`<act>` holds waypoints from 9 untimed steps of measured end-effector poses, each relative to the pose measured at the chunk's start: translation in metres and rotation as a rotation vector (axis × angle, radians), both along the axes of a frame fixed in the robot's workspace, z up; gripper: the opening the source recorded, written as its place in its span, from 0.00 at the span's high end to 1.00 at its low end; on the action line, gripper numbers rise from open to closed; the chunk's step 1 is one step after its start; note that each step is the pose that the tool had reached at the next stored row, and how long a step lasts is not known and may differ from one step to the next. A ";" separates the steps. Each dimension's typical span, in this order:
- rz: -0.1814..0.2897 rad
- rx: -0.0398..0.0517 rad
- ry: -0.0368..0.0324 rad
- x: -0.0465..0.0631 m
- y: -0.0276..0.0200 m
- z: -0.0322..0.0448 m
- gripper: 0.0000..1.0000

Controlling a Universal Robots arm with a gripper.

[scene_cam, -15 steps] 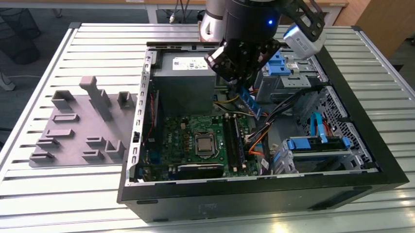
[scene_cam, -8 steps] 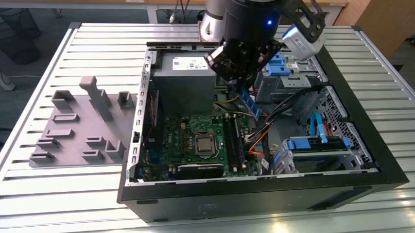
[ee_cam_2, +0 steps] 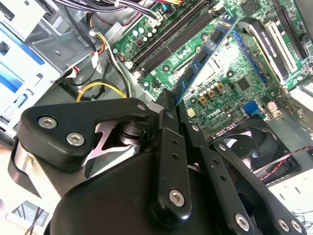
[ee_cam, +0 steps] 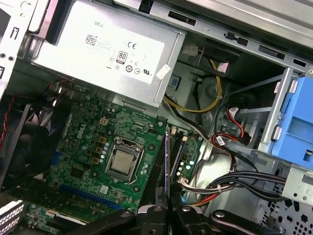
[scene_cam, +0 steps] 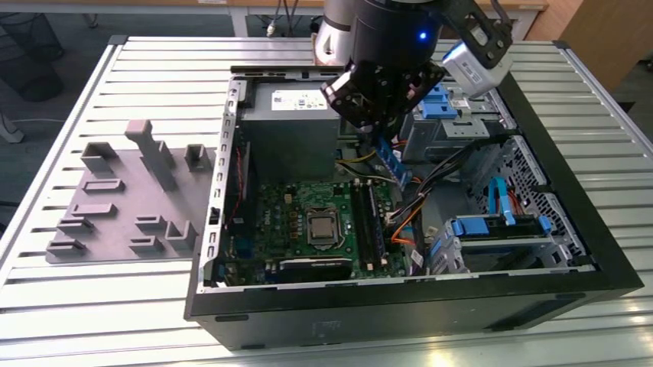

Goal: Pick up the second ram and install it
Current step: 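Insert the second ram into the second slot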

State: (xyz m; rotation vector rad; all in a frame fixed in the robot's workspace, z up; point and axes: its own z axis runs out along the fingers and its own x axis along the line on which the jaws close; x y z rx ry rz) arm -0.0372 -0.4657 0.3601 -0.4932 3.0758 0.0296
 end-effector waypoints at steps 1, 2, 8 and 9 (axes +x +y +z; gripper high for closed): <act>-0.004 0.0000 0.0001 0.000 0.0000 0.0000 0.86; -0.007 0.0000 0.0000 0.000 0.0000 0.0000 0.86; -0.024 0.0000 0.0001 0.000 0.0000 0.0000 0.86; -0.024 0.0000 0.0000 0.000 0.0000 0.0000 0.86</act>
